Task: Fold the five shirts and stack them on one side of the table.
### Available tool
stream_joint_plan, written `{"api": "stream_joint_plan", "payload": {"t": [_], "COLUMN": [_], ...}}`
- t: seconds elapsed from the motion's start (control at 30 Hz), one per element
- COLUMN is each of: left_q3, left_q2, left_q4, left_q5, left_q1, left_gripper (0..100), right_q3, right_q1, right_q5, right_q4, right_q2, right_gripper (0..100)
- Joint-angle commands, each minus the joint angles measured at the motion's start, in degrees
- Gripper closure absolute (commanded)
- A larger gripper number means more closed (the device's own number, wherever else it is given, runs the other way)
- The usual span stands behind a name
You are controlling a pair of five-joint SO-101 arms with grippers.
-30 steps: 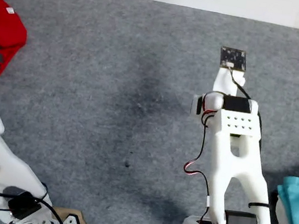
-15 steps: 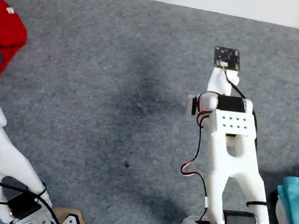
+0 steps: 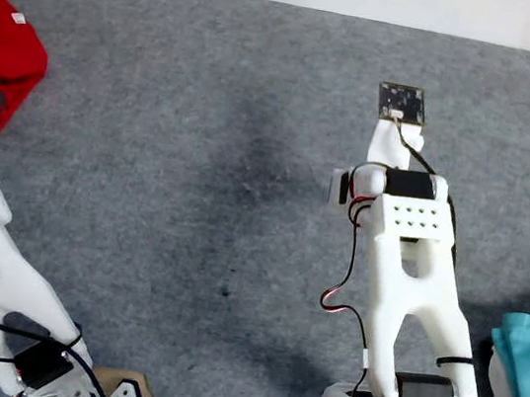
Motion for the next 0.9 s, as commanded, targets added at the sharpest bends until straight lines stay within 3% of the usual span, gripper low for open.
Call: {"api": "stream_joint_plan", "payload": {"t": [0.0,0.3,0.43,0.67,0.87], "left_q3": [-2.3,-2.9,-7.0,-20.2,-31.0], "left_q2": [-0.5,-1.4,-5.1,-14.4,-18.9], "left_q4": [-1.5,-0.9,6.6,19.0,19.7], "left_q5": [0.2,2.6,3.9,7.8,9.6], "left_q1": [0.0,2.9,7.9,25.2,44.4], "left_gripper": [99,99,99,99,99], "right_q3": [-0.2,2.4,6.7,15.2,18.9], "right_q1": [-0.4,-1.7,-4.3,-7.0,-6.8], "right_q5": [-0.6,-0.6,-0.6,-0.7,-6.2], "right_q4": [0.6,-0.6,-4.0,-14.8,-19.2], "right_q2": [-1.2,-1.3,-1.3,-1.3,-1.3], "right_gripper": [79.3,79.3,79.3,79.3,79.3]}}
